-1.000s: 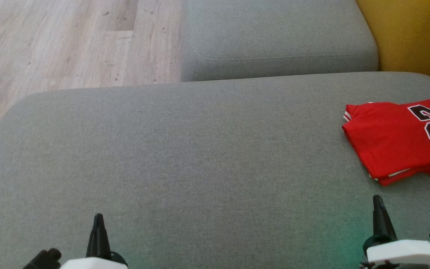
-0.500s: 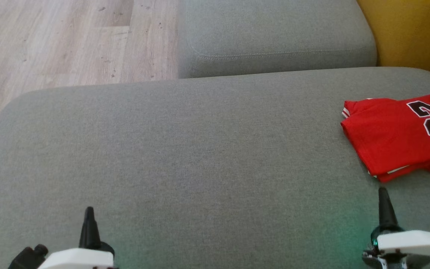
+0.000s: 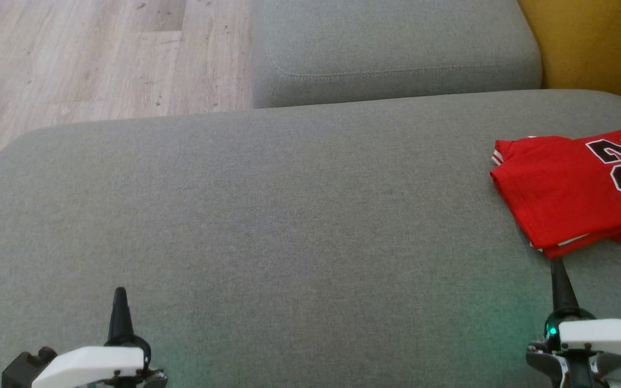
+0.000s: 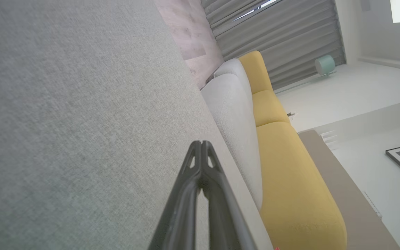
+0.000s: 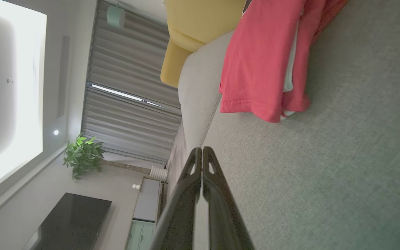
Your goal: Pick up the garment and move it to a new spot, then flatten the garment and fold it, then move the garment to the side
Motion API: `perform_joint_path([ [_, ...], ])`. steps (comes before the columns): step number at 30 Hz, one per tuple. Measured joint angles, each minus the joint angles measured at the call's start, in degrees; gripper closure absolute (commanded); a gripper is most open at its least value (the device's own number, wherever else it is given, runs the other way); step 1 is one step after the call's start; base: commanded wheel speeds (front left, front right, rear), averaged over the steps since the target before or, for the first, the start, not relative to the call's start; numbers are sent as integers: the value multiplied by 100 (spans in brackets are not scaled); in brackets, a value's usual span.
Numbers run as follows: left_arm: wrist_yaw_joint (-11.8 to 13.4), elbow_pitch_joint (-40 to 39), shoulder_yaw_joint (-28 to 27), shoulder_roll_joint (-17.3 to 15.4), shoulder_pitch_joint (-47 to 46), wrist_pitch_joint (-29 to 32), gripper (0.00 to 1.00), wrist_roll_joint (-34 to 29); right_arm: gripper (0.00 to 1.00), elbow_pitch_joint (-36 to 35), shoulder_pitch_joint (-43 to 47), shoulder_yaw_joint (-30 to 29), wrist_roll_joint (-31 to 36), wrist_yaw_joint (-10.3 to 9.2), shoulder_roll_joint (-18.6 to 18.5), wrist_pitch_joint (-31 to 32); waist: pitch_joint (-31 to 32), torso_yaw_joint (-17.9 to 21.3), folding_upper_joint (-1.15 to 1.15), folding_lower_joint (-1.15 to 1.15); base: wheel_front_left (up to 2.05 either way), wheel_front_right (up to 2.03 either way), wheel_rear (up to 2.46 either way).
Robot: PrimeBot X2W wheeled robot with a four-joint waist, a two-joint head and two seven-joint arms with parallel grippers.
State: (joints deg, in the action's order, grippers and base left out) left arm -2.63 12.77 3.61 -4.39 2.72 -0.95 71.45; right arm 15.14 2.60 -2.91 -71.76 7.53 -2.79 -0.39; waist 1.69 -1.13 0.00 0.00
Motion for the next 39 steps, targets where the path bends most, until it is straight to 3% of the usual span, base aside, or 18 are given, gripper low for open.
perform_joint_path([
  [32, -430, 276, -561, 26, -536, 545, 100, 2209, 100, 54, -581, -302, -2105, 0, -2, 504, -188, 114, 0, 0, 0, 0, 0],
  [39, -447, 285, -573, 47, -591, 548, 100, 2240, 100, 58, -580, -312, -2145, 0, -2, 545, -188, 113, 0, 0, 0, 0, 0],
])
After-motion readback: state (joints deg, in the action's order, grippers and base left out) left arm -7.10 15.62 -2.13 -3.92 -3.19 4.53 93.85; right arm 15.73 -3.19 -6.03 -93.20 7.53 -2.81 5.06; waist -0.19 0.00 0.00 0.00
